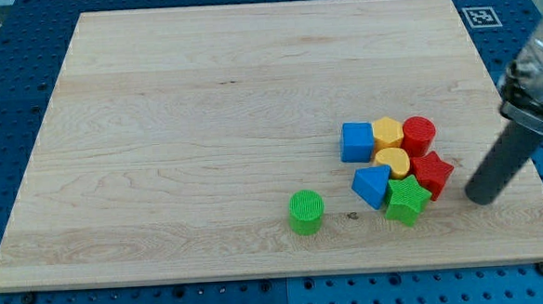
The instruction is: Slide the green star into the green circle
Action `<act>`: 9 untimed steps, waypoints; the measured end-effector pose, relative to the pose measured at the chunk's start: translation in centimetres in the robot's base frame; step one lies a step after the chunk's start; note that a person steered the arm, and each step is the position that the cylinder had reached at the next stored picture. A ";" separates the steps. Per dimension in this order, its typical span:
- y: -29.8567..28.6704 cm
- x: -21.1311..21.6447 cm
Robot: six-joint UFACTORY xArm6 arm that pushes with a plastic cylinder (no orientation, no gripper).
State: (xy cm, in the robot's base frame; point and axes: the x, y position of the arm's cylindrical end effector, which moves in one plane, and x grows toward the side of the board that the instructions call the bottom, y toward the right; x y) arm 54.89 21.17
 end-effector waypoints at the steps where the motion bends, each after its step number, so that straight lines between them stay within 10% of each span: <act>1: -3.7 -2.1; 9: -6.9 2.9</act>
State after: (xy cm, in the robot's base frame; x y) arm 57.79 14.31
